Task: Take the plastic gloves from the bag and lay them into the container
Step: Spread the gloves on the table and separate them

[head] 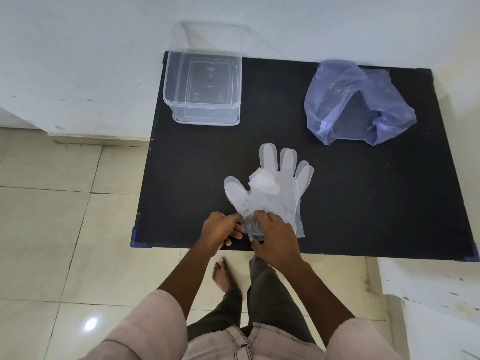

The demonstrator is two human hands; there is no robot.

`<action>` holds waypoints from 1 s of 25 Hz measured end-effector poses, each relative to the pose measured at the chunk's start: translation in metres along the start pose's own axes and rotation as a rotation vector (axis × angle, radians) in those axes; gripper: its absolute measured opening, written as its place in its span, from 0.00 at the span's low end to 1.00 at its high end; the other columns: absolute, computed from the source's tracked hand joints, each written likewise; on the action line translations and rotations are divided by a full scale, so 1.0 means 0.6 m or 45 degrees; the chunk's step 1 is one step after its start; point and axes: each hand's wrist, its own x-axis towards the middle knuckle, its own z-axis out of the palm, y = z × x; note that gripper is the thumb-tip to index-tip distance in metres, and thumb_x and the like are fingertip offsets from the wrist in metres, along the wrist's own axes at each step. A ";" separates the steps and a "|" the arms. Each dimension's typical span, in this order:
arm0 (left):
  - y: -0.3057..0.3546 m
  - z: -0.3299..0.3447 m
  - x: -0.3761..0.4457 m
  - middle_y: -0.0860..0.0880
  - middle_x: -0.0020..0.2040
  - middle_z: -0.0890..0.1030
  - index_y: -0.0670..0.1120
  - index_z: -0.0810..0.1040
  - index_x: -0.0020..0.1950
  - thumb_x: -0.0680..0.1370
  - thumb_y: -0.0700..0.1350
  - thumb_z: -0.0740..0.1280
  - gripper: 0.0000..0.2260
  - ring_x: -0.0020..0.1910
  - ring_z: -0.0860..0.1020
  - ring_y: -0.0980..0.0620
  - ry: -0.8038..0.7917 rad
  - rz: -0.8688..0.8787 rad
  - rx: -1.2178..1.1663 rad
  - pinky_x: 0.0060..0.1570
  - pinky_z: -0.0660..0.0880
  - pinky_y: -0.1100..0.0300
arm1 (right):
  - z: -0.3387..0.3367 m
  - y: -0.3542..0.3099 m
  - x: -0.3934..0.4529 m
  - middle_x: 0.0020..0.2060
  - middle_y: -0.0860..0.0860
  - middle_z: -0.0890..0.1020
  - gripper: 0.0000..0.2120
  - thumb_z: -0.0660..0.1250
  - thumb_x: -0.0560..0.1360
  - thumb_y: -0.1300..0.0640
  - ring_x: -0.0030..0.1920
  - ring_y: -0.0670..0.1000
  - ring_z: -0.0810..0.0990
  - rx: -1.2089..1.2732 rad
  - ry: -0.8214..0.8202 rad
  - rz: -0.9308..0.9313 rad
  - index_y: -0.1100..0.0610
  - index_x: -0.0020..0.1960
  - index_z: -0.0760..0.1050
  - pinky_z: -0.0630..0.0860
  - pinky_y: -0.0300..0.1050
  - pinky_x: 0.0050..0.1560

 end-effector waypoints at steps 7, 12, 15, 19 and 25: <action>0.021 0.010 0.010 0.47 0.30 0.82 0.38 0.84 0.41 0.70 0.44 0.71 0.09 0.19 0.66 0.54 -0.003 -0.005 -0.002 0.19 0.60 0.67 | 0.000 0.001 0.001 0.65 0.50 0.76 0.31 0.70 0.71 0.42 0.63 0.52 0.74 0.023 0.029 0.004 0.51 0.69 0.65 0.69 0.48 0.66; 0.035 0.017 0.005 0.46 0.30 0.82 0.37 0.83 0.42 0.71 0.43 0.71 0.09 0.19 0.65 0.55 -0.035 -0.021 -0.125 0.20 0.61 0.66 | 0.006 0.001 0.003 0.66 0.50 0.75 0.32 0.68 0.71 0.38 0.65 0.53 0.74 0.058 0.030 0.065 0.51 0.69 0.66 0.67 0.50 0.69; 0.027 0.010 0.003 0.48 0.29 0.82 0.40 0.85 0.39 0.72 0.45 0.70 0.09 0.18 0.68 0.56 0.066 0.017 -0.098 0.21 0.63 0.66 | 0.005 -0.002 0.005 0.66 0.50 0.75 0.29 0.68 0.72 0.40 0.65 0.53 0.73 0.048 0.038 0.070 0.52 0.68 0.67 0.66 0.49 0.69; -0.009 -0.005 -0.001 0.49 0.28 0.83 0.43 0.84 0.35 0.75 0.47 0.65 0.13 0.25 0.76 0.56 0.167 0.080 0.125 0.28 0.69 0.64 | 0.006 0.002 0.006 0.65 0.51 0.75 0.27 0.69 0.73 0.42 0.64 0.52 0.74 0.054 0.044 0.044 0.52 0.68 0.67 0.67 0.48 0.68; -0.012 0.007 -0.006 0.46 0.29 0.81 0.36 0.84 0.42 0.75 0.43 0.62 0.14 0.14 0.68 0.60 0.044 0.015 0.025 0.16 0.61 0.70 | 0.011 0.007 0.002 0.63 0.52 0.78 0.26 0.70 0.72 0.45 0.62 0.53 0.76 0.071 0.110 0.000 0.54 0.66 0.70 0.70 0.48 0.65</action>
